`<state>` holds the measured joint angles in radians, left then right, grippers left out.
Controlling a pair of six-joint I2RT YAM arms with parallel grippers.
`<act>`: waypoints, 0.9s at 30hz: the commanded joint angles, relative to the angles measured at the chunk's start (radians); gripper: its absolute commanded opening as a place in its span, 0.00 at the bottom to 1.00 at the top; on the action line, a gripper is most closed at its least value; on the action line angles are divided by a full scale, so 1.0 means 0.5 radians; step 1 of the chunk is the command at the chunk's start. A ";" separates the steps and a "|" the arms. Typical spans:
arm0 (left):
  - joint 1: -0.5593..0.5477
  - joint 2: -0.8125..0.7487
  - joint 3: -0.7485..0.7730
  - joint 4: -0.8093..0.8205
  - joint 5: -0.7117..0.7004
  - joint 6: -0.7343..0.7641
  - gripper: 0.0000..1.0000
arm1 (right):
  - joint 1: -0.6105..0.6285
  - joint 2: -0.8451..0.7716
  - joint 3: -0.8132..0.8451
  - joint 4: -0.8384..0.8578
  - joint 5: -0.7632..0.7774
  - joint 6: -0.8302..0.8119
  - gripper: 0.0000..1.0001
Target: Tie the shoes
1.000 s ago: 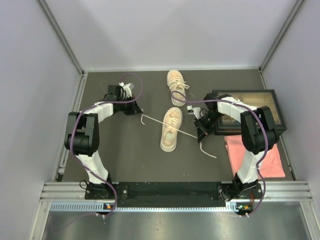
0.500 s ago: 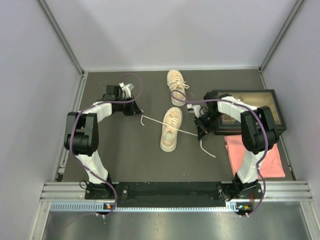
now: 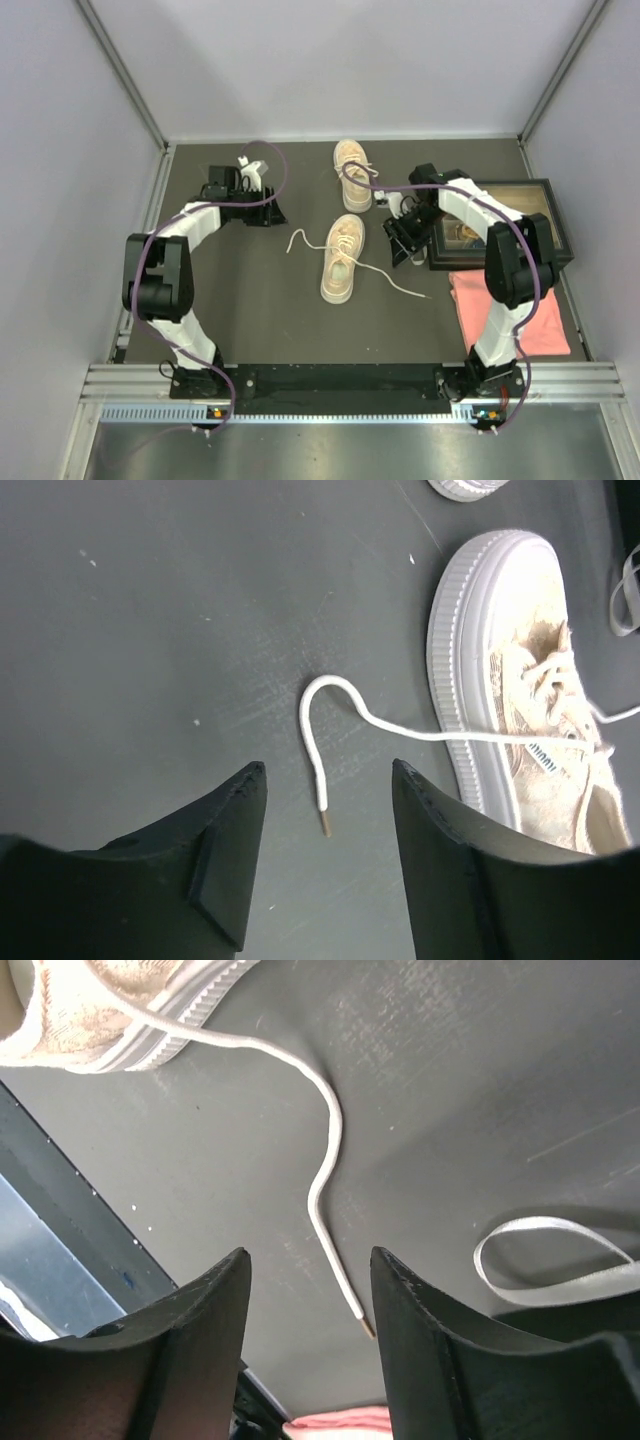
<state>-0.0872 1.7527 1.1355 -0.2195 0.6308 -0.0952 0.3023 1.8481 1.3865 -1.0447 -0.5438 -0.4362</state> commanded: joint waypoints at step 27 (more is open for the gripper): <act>-0.587 0.198 0.049 -0.441 -1.347 0.929 0.29 | 0.015 -0.481 -0.481 0.178 0.385 -0.085 0.58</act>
<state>-0.3916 1.8317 1.1496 -0.3771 0.1352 0.2886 0.3058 1.6558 1.1515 -0.9676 -0.3580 -0.4541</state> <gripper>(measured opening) 0.337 0.576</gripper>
